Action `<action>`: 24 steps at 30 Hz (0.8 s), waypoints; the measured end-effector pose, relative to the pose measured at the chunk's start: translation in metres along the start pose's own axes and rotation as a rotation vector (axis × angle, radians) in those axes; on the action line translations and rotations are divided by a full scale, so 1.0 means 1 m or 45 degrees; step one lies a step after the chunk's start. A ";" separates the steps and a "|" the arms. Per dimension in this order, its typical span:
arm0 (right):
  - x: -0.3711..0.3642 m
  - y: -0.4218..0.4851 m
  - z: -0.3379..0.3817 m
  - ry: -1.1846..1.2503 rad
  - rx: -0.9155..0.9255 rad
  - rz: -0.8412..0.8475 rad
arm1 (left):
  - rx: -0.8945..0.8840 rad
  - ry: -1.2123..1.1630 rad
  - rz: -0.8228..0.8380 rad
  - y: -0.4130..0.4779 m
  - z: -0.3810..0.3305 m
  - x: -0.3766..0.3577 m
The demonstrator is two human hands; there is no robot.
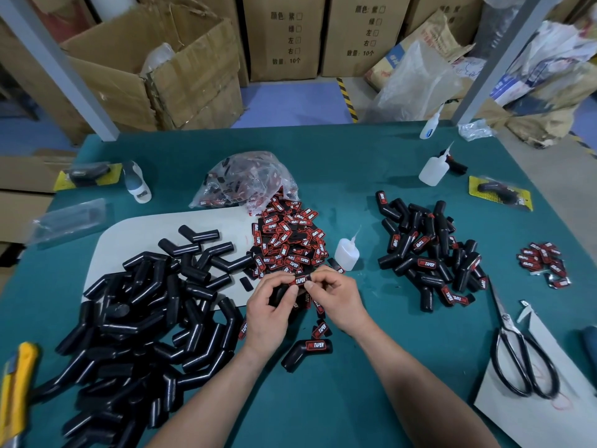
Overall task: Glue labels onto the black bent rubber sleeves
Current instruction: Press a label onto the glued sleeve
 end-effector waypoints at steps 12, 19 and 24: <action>-0.002 0.001 -0.003 -0.102 0.023 0.023 | -0.054 -0.005 0.040 0.000 -0.002 -0.002; -0.005 0.000 0.000 -0.027 -0.039 0.064 | -0.032 0.004 0.057 -0.001 0.001 -0.001; -0.004 -0.002 -0.002 0.049 -0.044 0.040 | -0.064 0.042 0.058 -0.002 0.000 -0.001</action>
Point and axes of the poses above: each hand's wrist, its own y-axis towards the middle knuckle, its own x-axis out of the back of the hand, z = x × y, the point moved 1 cm from there along y, towards the middle knuckle, and after that the axes turned 2 degrees about x, right-handed, at the moved point
